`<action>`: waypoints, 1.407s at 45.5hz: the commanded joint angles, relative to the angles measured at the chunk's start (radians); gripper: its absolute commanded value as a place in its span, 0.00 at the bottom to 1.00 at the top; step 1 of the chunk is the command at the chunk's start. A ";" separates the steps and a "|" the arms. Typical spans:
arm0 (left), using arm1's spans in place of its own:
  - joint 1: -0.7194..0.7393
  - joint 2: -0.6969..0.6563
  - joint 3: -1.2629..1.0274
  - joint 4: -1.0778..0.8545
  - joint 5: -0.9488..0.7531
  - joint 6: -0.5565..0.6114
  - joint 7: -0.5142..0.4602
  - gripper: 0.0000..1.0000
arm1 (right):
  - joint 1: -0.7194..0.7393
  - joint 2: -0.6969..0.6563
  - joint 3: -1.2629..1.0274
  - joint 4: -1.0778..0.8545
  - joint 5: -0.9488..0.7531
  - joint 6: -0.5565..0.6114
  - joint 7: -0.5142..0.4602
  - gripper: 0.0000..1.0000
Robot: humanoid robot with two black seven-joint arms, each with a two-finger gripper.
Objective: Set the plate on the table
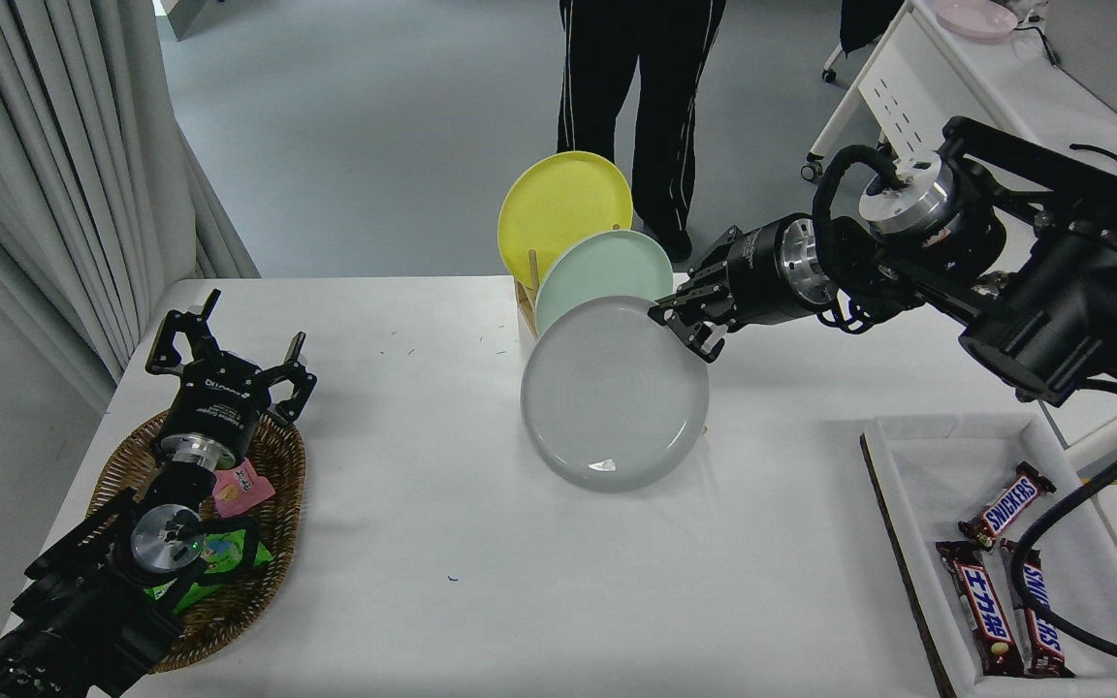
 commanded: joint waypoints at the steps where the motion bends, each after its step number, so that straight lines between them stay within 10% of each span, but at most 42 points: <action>1: 0.000 0.000 0.000 0.000 0.000 0.000 0.000 1.00 | -0.038 0.013 -0.012 -0.013 0.070 -0.058 -0.035 0.00; 64: 0.000 0.000 0.000 0.000 0.000 0.000 0.000 1.00 | -0.263 0.339 0.020 -0.354 -0.049 -0.044 -0.052 0.00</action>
